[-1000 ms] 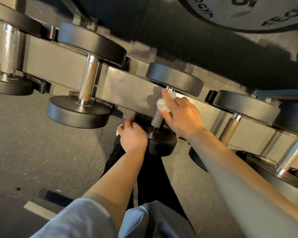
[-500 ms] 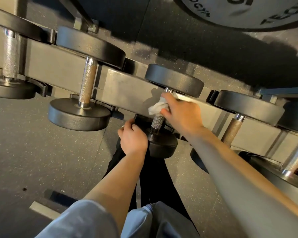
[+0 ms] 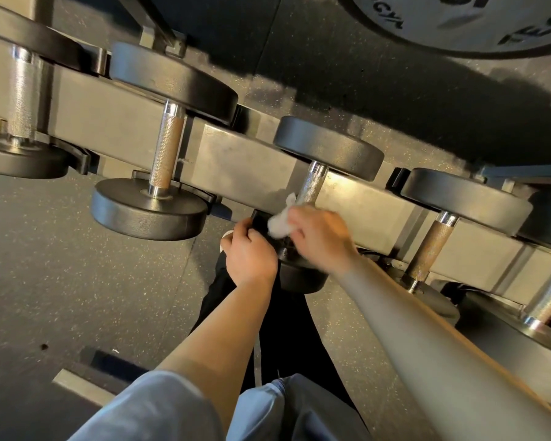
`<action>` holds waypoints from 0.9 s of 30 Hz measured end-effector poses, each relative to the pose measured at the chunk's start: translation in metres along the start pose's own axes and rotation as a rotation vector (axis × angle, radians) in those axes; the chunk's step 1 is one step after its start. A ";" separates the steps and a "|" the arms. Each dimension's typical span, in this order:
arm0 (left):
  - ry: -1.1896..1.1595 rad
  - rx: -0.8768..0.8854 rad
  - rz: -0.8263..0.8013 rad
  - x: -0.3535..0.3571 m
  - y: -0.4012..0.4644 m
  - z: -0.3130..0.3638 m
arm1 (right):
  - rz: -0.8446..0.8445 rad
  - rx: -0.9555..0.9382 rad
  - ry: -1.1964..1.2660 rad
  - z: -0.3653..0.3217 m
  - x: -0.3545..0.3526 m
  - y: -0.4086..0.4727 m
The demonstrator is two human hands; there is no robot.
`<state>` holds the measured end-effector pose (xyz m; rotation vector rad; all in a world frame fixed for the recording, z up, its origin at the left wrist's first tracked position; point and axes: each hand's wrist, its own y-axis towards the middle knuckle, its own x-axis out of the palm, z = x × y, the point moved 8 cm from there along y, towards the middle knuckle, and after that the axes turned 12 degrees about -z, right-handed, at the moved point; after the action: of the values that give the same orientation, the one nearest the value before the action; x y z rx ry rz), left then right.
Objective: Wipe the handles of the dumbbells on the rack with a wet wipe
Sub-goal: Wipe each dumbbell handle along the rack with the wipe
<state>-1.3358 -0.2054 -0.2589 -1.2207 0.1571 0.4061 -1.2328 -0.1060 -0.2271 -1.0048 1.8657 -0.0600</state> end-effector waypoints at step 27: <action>-0.045 0.010 0.034 -0.001 -0.003 0.003 | -0.264 0.081 0.077 0.003 -0.001 -0.005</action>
<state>-1.3359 -0.2032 -0.2549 -1.1997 0.1414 0.4616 -1.2273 -0.1071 -0.2256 -1.2008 1.7736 -0.3330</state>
